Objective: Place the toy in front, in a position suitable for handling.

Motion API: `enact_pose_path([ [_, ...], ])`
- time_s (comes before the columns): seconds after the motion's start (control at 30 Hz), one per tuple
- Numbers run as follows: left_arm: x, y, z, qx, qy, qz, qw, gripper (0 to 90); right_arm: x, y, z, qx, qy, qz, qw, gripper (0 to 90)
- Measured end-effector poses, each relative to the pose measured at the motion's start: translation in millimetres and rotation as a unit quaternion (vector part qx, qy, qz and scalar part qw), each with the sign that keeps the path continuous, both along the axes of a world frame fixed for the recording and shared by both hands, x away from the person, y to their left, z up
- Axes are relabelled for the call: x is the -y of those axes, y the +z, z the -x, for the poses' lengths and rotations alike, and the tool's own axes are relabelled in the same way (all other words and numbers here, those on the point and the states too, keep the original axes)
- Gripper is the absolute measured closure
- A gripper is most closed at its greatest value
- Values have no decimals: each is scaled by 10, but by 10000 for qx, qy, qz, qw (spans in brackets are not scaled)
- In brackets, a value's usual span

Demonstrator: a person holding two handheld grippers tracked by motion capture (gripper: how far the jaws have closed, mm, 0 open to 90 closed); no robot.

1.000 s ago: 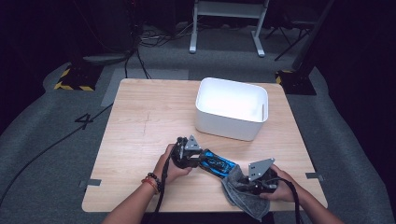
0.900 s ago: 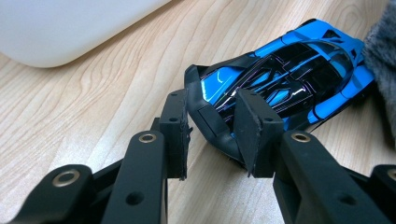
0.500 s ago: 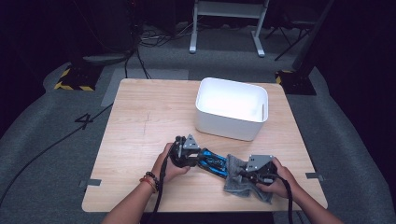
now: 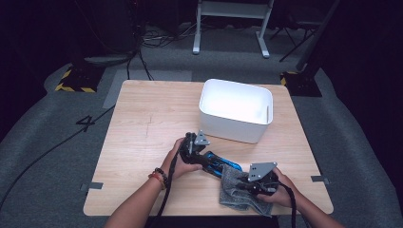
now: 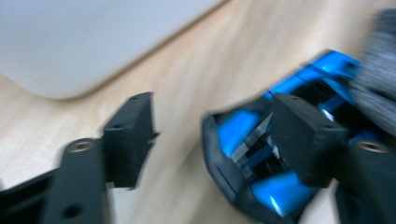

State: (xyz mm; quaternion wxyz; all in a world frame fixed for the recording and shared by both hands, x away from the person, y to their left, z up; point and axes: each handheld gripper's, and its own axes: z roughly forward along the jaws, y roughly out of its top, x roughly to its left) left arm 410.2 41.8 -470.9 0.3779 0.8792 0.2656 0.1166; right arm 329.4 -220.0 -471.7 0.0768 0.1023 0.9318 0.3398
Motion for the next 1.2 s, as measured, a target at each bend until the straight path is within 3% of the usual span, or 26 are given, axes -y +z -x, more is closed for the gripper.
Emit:
enact_pose_path([
  [0.13, 81, -10, -103, -172, -198, 30, 9997, 418, -3, -11, -20, -95, -13, -40, 9999, 773],
  [0.2, 86, -8, -117, -198, -284, 86, 9994, 563, -1, -12, -19, -108, -11, -44, 9999, 773],
  [0.23, 99, -1, -133, -201, -338, -39, 9992, 601, -8, -16, -10, -25, -19, 13, 10000, 775],
  [0.27, 92, 6, -140, -235, -386, -66, 9990, 664, -12, -15, -7, 38, -13, 58, 10000, 778],
  [0.37, 32, 16, -168, -351, -328, -86, 9988, 742, -21, -21, 17, 285, -202, 158, 9993, 780],
  [0.43, -25, 11, -190, -461, -291, -15, 9985, 756, -13, -37, 3, 471, -361, 195, 9980, 780],
  [0.5, -55, 7, -201, -531, -288, 27, 9982, 764, -5, -45, -17, 500, -425, 188, 9977, 781],
  [0.53, -89, 15, -210, -570, -255, 0, 9980, 764, 0, -54, -75, 549, -623, 141, 9964, 783],
  [0.6, -109, 23, -208, -578, -238, -45, 9980, 771, -10, -58, -135, 695, -839, 178, 9939, 784],
  [0.67, -156, 39, -208, -548, -239, -135, 9981, 768, -14, -67, -223, 661, -1051, 98, 9922, 788],
  [0.7, -210, 43, -200, -549, -203, -124, 9982, 758, -31, -79, -268, 828, -1222, 217, 9888, 789],
  [0.73, -236, 48, -197, -495, -162, -147, 9985, 739, -35, -90, -298, 866, -1238, 233, 9882, 791],
  [0.8, -289, 51, -187, -505, -89, -157, 9986, 705, -19, -82, -333, 621, -1195, 62, 9909, 791],
  [0.9, -346, 32, -177, -461, -93, -54, 9989, 695, 1, 5, -232, 346, -915, -318, 9947, 785],
  [0.97, -346, 27, -177, -446, -89, -44, 9990, 676, -18, 29, -191, 343, -844, -379, 9951, 779],
  [1.0, -333, 21, -183, -427, -81, -26, 9991, 663, -108, 42, -116, 105, -572, -528, 9969, 717],
  [1.07, -319, 16, -185, -406, -70, -28, 9991, 643, -211, 12, -76, 163, -595, -539, 9966, 564],
  [1.17, -322, 11, -184, -393, -73, -10, 9992, 645, -350, -20, -24, 352, -602, -456, 9965, 562],
  [1.2, -334, 1, -188, -404, -74, 54, 9991, 645, -493, -21, 33, 933, -450, -283, 9942, 688],
])
